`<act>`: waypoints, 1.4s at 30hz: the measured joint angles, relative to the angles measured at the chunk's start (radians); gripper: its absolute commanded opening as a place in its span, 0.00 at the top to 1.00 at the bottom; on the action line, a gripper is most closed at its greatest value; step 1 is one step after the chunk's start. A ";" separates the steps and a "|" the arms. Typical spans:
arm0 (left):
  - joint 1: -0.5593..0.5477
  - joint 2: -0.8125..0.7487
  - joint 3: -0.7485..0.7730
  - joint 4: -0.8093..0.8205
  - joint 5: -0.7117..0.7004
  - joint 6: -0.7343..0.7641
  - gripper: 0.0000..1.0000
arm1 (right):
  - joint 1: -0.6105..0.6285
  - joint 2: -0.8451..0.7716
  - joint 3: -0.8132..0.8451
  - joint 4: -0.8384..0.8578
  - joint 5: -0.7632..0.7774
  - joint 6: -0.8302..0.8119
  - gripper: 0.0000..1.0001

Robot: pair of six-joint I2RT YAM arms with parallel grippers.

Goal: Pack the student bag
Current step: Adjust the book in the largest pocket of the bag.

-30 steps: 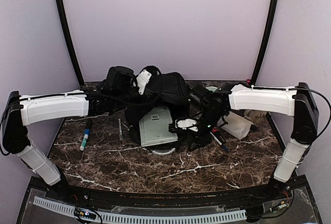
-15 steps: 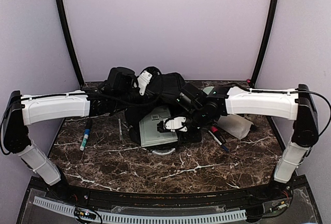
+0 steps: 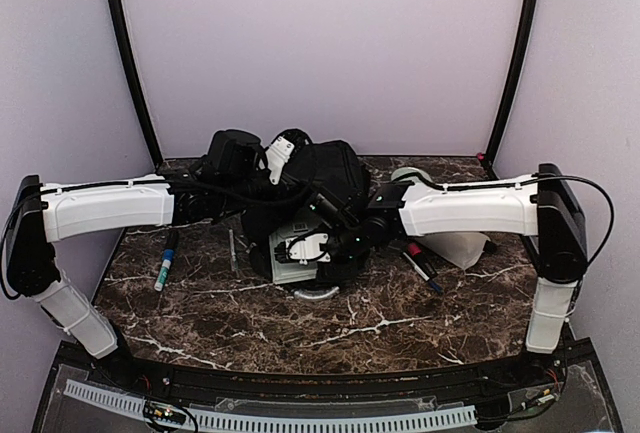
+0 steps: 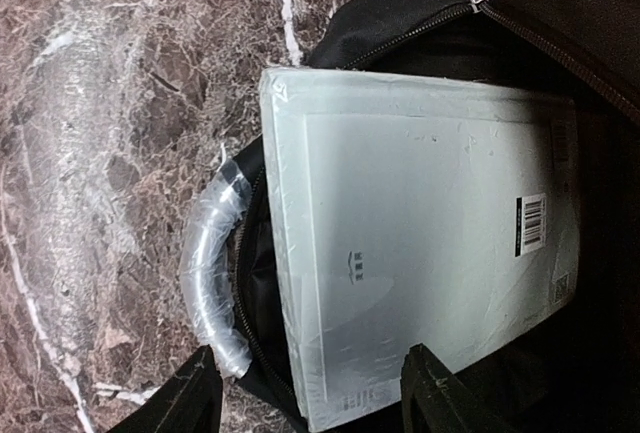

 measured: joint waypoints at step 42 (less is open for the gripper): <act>-0.002 0.000 0.000 0.000 0.023 0.002 1.00 | -0.076 0.138 -0.024 0.370 0.127 -0.019 0.46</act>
